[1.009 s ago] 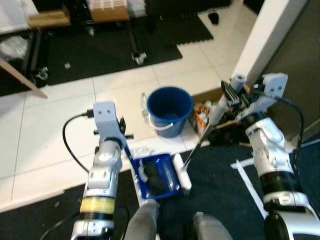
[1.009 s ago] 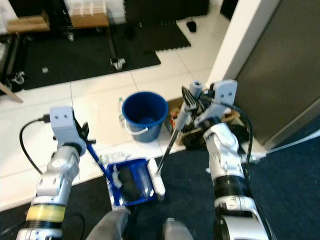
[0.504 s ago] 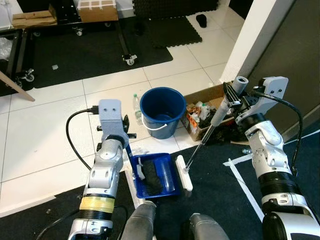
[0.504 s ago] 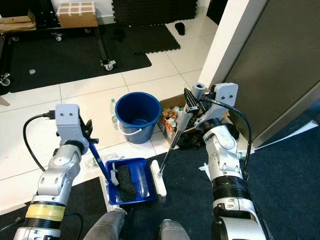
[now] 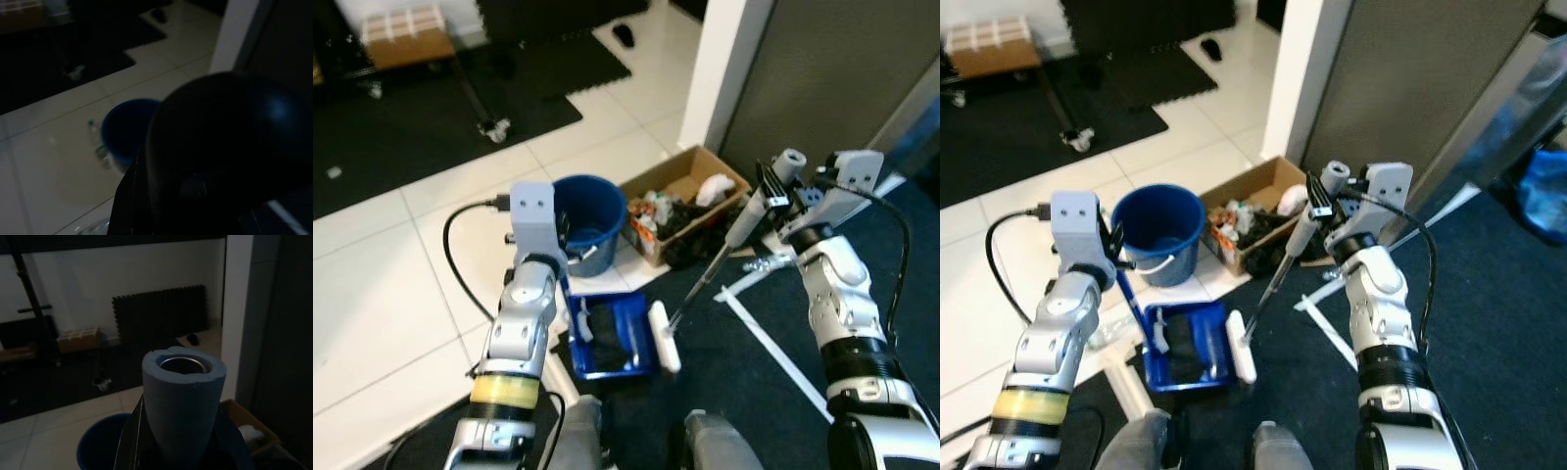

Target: Sweep floor

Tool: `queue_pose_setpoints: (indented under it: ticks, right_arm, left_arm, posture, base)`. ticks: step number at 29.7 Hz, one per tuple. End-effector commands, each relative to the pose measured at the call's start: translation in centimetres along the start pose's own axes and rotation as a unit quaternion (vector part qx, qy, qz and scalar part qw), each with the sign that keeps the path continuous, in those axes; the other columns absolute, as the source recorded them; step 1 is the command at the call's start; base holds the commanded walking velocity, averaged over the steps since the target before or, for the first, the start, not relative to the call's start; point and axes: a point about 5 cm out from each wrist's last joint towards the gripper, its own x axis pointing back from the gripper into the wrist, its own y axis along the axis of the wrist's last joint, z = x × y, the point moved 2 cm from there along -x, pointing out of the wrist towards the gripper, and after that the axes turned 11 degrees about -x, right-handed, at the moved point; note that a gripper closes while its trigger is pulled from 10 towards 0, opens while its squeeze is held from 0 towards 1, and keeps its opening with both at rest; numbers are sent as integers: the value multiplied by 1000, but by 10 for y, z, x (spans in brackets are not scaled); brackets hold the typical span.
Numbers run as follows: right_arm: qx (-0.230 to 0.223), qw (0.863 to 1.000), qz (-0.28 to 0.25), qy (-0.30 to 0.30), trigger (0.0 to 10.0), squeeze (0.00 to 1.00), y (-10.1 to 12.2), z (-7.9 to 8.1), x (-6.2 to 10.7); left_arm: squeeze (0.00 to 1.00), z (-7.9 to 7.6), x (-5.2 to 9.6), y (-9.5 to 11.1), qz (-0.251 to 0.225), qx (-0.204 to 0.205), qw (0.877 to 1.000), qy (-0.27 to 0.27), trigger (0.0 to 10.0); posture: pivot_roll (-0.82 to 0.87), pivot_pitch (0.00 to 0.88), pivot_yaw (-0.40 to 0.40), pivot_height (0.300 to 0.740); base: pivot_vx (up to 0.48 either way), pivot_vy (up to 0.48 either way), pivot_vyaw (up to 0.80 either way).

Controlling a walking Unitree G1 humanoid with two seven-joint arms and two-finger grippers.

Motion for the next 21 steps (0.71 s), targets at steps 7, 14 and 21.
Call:
queue_pose_setpoints:
  ticks: [7, 14, 21]
  right_arm:
    - [10, 1000, -27, -8, 10000, 0, 12, -1, -2]
    - [55, 995, -67, -54, 10000, 0, 29, -11, -3]
    - [53, 993, -79, -65, 10000, 0, 35, -14, -3]
  left_arm:
    - [0, -1, -2, 48, -65, 18, 998, -10, 10000]
    - [0, 5, -2, 58, -75, 14, 997, -1, 10000]
    - [0, 7, -2, 64, -84, 18, 996, 1, 10000]
  posture:
    - [-2, 58, -56, 740]
    - [0, 67, -54, 740]
    - [-1, 67, -53, 740]
  base:
    - [0, 0, 0]
    - [0, 0, 0]
    - [0, 0, 0]
